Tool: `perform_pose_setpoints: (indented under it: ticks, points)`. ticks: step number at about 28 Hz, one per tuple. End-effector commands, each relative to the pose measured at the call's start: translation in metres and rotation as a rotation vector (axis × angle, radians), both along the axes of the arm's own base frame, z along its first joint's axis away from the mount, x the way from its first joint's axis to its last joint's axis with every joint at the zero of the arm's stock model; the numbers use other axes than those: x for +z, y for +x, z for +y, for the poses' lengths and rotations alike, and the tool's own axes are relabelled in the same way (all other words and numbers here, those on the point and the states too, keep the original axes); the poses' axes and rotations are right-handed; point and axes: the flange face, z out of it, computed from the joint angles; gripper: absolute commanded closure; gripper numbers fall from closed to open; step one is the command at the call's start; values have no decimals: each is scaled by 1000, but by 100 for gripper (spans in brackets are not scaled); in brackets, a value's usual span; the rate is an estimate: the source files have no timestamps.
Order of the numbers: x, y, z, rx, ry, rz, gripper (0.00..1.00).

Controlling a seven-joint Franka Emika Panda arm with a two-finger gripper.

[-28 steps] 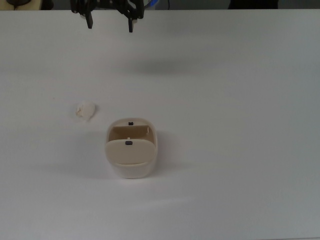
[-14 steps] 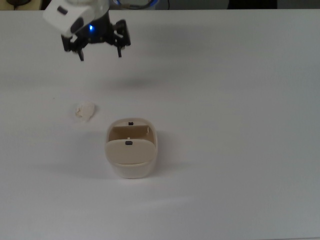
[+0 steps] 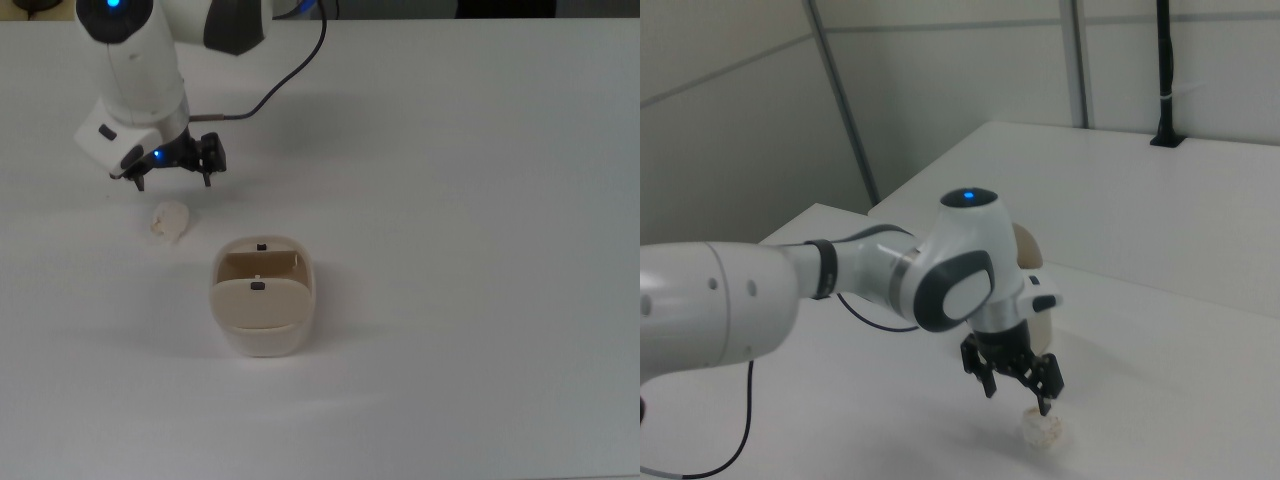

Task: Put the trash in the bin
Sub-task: 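Lower the open gripper onto the crumpled white paper ball, then close the gripper on the paper ball, then lift the paper ball and carry it over the cream bin opening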

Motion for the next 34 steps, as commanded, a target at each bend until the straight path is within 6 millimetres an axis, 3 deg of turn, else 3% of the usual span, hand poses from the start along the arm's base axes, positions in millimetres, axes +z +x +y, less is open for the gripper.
perform_pose_setpoints:
  ticks: [1,7,10,13,17,22,27,33,34]
  points:
    - [-27,6,-16,3,-8,-8,0]
    - [-51,12,-23,-13,-7,-34,0]
    - [-54,12,-23,-11,-6,-31,0]
    - [-53,12,-24,-9,-5,-32,27]
    - [-49,12,-28,-14,-5,-40,54]
    - [-42,13,-30,-22,-1,-52,61]
    - [-16,14,-28,-29,-5,-93,61]
    - [40,12,-14,-14,-18,-174,61]
    - [60,9,-12,-15,-18,-206,61]
